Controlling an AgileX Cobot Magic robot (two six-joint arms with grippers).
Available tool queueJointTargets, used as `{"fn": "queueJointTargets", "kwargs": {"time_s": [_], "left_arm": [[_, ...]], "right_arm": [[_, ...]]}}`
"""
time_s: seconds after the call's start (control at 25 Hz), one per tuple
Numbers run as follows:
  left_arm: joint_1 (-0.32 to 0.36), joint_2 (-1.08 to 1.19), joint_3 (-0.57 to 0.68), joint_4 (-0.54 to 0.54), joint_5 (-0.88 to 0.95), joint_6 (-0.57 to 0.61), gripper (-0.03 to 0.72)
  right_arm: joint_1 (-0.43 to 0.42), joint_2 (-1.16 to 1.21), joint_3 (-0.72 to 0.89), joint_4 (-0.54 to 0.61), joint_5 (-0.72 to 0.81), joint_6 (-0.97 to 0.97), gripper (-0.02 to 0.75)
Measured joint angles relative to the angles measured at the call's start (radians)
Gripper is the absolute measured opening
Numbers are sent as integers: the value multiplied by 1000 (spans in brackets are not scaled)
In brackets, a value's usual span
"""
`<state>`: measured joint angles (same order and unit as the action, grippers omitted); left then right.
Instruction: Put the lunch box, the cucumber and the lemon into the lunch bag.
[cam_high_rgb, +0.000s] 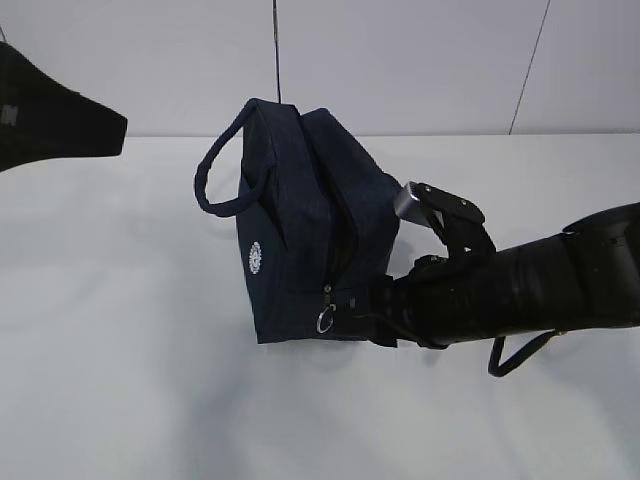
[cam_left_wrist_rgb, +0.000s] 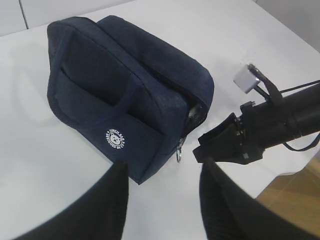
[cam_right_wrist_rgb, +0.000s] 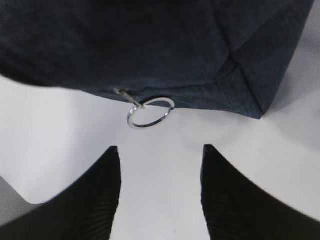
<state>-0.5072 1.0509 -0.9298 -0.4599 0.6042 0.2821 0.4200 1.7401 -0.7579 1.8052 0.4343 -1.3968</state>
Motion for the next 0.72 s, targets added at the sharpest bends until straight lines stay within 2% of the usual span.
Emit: {"fn": "queueJointTargets", "kwargs": {"time_s": [0.72], "left_arm": [[0, 0, 0, 0, -2, 0, 321]], "right_arm": [[16, 52, -55, 11, 3, -2, 382]]}}
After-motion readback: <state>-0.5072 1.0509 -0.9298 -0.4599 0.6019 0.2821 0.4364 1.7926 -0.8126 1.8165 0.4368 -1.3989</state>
